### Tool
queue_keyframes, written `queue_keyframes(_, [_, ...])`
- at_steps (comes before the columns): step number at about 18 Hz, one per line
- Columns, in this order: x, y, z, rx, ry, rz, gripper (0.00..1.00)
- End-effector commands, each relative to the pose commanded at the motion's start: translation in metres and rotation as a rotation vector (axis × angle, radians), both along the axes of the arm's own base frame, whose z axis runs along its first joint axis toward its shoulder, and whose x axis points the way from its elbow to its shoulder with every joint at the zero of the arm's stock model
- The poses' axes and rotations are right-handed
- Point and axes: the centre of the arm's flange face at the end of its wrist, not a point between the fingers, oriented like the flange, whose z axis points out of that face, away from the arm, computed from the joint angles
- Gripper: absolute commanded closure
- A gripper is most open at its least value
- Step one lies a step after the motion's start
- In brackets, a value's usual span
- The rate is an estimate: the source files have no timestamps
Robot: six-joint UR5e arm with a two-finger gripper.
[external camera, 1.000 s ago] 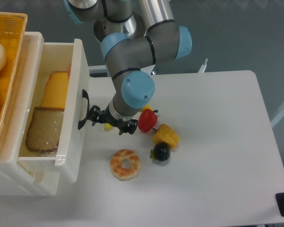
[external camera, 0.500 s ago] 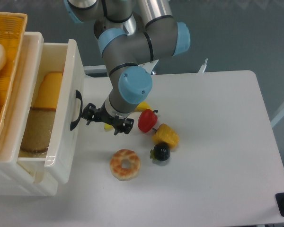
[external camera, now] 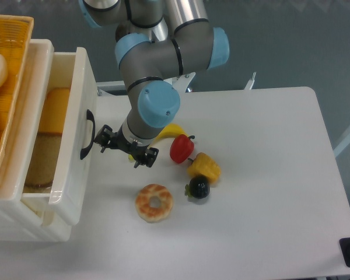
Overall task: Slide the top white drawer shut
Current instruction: 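Push the drawer front with the gripper into the white cabinet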
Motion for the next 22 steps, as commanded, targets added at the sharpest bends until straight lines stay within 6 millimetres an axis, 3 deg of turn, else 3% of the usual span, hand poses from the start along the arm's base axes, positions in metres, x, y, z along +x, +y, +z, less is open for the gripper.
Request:
queue_keyframes(19, [0.024, 0.011, 0.003, 0.005, 0.001, -0.034, 0.0])
queue_keyframes(22, [0.029, 0.01, 0.011, 0.013, 0.009, -0.039, 0.0])
